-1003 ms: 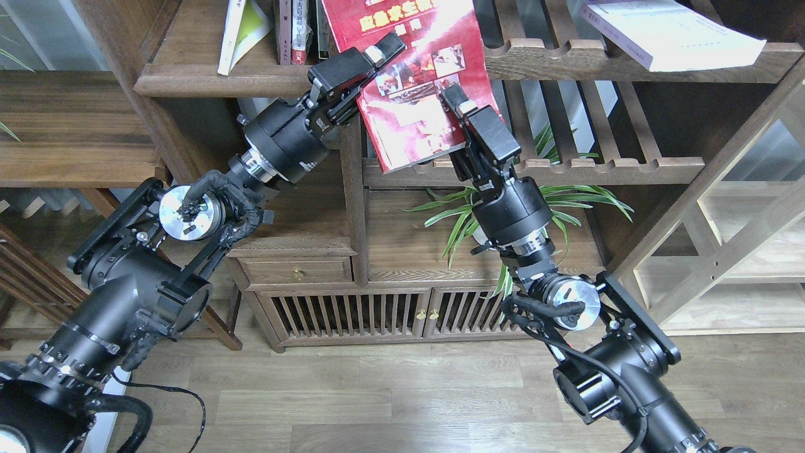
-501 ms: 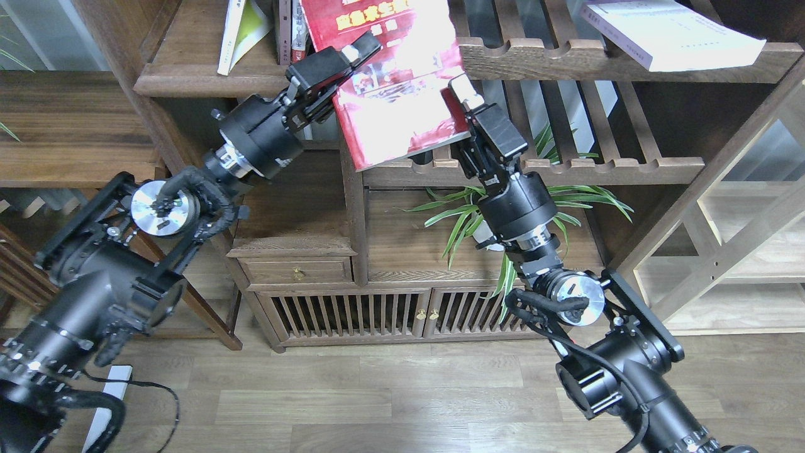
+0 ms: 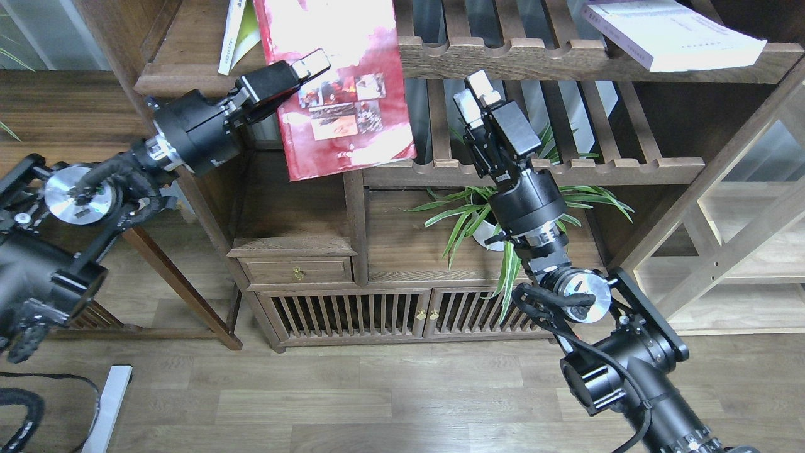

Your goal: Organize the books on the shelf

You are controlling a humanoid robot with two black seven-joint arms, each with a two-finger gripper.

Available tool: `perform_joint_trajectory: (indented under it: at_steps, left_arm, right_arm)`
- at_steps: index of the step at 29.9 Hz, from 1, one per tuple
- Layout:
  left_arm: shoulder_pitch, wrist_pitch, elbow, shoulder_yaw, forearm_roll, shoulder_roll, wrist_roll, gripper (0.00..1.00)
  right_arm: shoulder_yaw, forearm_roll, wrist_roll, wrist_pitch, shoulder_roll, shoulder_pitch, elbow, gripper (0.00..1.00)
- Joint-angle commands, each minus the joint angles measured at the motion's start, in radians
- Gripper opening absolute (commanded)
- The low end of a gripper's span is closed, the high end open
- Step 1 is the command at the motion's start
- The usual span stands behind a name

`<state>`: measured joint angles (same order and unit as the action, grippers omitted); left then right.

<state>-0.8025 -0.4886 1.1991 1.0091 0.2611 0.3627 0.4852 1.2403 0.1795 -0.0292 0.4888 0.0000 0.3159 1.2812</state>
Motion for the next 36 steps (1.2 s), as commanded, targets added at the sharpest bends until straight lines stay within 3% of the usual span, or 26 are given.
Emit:
perform_joint_trajectory:
  at_steps: [1, 10, 14, 26, 32, 36]
  left_arm:
    - [-0.003, 0.000, 0.043, 0.012, -0.026, 0.048, 0.000, 0.04]
    - [0.008, 0.000, 0.177, 0.160, -0.111, 0.156, -0.013, 0.03]
    - [0.014, 0.000, 0.183, 0.244, -0.147, 0.173, -0.013, 0.02]
    - [0.157, 0.000, 0.316, 0.535, -0.266, 0.180, -0.011, 0.00]
    - [0.164, 0.000, 0.312, 0.635, -0.348, 0.180, -0.010, 0.00]
    - [0.169, 0.000, 0.301, 0.666, -0.411, 0.179, -0.010, 0.00]
  right_arm:
    - [0.004, 0.000, 0.000, 0.000, 0.000, -0.001, -0.011, 0.62]
    - [-0.001, -0.008, 0.000, 0.000, 0.000, -0.005, -0.043, 0.67]
    - [-0.012, -0.008, -0.002, 0.000, 0.000, -0.003, -0.057, 0.67]
    - [-0.039, -0.017, -0.002, 0.000, 0.000, -0.009, -0.091, 0.68]
    - [-0.053, -0.023, -0.002, -0.004, 0.000, -0.009, -0.105, 0.68]
    - [-0.064, -0.040, -0.002, -0.068, 0.000, -0.009, -0.106, 0.69]
